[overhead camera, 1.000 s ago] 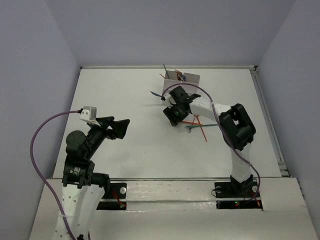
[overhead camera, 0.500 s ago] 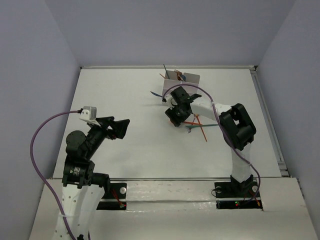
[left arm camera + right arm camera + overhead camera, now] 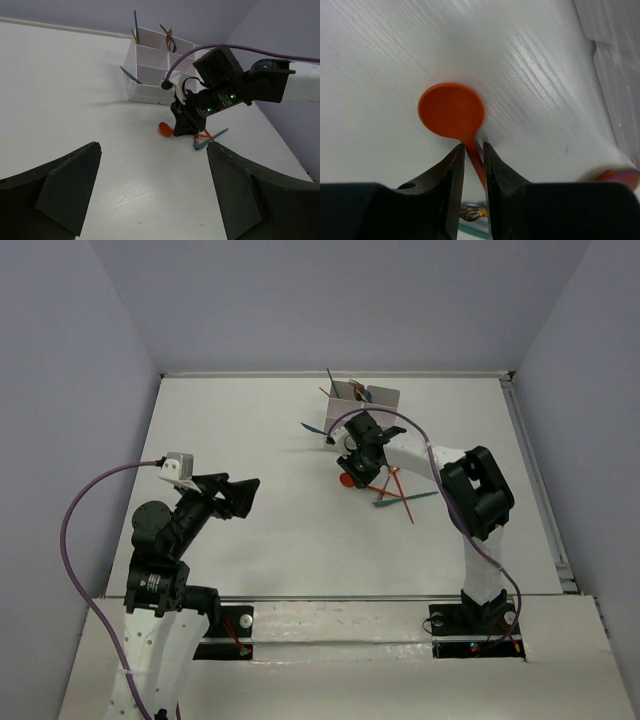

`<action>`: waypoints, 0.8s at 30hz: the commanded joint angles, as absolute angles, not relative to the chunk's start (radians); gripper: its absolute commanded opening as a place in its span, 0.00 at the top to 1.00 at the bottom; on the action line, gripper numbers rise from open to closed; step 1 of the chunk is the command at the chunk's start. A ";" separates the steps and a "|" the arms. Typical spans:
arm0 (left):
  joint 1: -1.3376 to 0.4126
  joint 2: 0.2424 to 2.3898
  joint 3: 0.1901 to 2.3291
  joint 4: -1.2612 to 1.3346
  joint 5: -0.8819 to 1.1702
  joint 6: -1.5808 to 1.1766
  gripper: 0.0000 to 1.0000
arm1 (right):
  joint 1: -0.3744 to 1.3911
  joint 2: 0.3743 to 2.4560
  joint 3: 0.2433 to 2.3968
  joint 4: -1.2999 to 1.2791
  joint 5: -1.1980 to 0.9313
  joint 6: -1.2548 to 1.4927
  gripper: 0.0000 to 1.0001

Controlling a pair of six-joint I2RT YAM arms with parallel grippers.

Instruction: Sort the eating utensils into containers

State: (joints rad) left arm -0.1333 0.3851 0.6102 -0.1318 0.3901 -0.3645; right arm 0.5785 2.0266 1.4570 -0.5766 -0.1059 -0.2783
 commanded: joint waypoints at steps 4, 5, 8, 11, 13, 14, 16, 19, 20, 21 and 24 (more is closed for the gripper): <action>-0.127 0.399 0.603 -0.080 0.408 -0.364 0.01 | 0.578 2.010 1.437 -0.483 -0.120 -0.339 0.85; -0.127 0.399 0.601 -0.080 0.408 -0.364 0.01 | 0.578 2.002 1.433 -0.462 -0.121 -0.345 0.89; -0.127 0.402 0.601 -0.080 0.408 -0.365 0.01 | 0.578 1.955 1.394 -0.399 -0.110 -0.356 0.93; -0.127 0.402 0.603 -0.080 0.410 -0.364 0.01 | 0.578 1.875 1.344 -0.312 -0.084 -0.348 0.93; -0.127 0.403 0.601 -0.080 0.410 -0.364 0.01 | 0.578 1.821 1.316 -0.234 -0.075 -0.336 0.93; -0.127 0.403 0.601 -0.080 0.410 -0.364 0.01 | 0.578 1.762 1.290 -0.207 -0.081 -0.319 0.93; -0.118 0.405 0.601 -0.078 0.410 -0.364 0.01 | 0.578 1.694 1.255 -0.137 -0.095 -0.296 0.93; -0.118 0.405 0.601 -0.080 0.410 -0.364 0.01 | 0.578 1.597 1.195 0.052 -0.084 -0.242 0.93; -0.118 0.405 0.601 -0.080 0.408 -0.364 0.01 | 0.578 1.586 1.181 0.130 -0.066 -0.224 0.93; -0.118 0.405 0.603 -0.080 0.408 -0.364 0.01 | 0.578 1.574 1.177 0.171 -0.028 -0.216 0.93; -0.118 0.407 0.603 -0.081 0.408 -0.365 0.01 | 0.578 1.572 1.146 0.374 0.073 -0.190 0.93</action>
State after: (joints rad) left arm -0.1226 0.3985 0.6102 -0.1318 0.3923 -0.3645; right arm 0.5770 1.5833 1.1824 0.0219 -0.0547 -0.2508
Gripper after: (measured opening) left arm 0.989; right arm 0.131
